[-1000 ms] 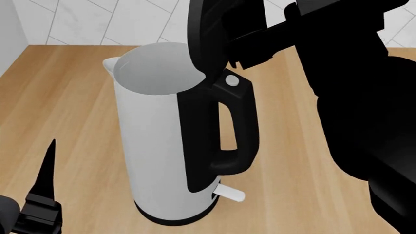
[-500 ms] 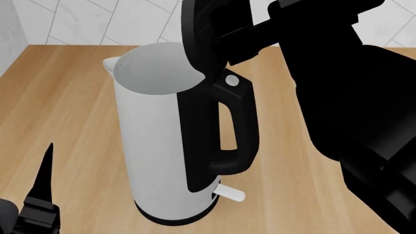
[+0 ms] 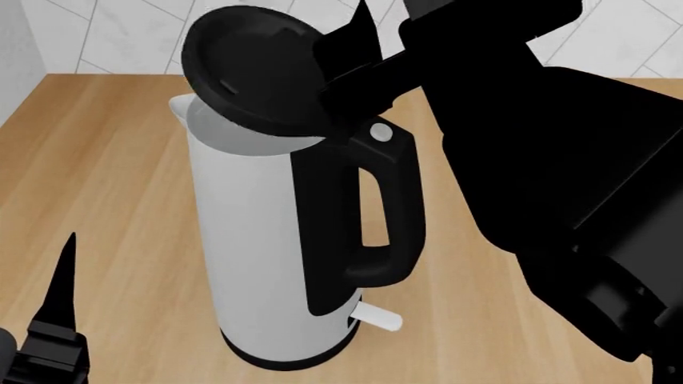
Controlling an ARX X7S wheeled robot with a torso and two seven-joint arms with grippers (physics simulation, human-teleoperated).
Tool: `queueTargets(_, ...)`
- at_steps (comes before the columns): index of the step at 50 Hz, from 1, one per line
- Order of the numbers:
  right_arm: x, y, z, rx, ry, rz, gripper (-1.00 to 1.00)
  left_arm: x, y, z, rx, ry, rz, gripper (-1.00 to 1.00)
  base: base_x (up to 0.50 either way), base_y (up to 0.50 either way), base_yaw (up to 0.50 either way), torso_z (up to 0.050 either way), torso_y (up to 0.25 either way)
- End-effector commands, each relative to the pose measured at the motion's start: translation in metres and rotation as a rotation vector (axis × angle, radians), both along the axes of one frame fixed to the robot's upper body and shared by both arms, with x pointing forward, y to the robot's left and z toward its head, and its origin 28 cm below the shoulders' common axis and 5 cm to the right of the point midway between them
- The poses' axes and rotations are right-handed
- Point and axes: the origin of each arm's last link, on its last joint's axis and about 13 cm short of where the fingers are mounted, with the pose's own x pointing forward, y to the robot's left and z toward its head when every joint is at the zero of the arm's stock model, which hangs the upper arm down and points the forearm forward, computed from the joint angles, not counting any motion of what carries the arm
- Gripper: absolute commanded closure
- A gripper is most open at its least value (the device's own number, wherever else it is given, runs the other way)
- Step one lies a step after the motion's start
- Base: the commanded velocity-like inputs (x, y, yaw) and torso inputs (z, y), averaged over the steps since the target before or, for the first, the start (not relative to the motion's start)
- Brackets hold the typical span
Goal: Close the lid of the electric kettle.
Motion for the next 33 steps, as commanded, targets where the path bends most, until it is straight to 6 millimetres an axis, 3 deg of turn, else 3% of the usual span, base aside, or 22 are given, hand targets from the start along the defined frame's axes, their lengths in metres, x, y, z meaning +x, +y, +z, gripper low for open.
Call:
queueTargets(1,0.003,0.004,-0.002,-0.011,0.021,0.003,-1.00,0.000,0.001,-0.002,-0.003,0.003,0.003,-1.00,0.00,0.00,0.00,0.000,0.000)
queueTargets(15,-0.003,0.001,-0.001,0.004,0.004,0.003,-1.00,0.000,0.000,-0.002,0.001,0.009,0.000,-1.00,0.00,0.00,0.00,0.000,0.000)
queueTargets(33,-0.080,-0.012,0.002,0.048,-0.118,0.027,-1.00,0.001,-0.002,-0.006,-0.002,0.024,-0.007,-1.00,0.00,0.00,0.00,0.000,0.000)
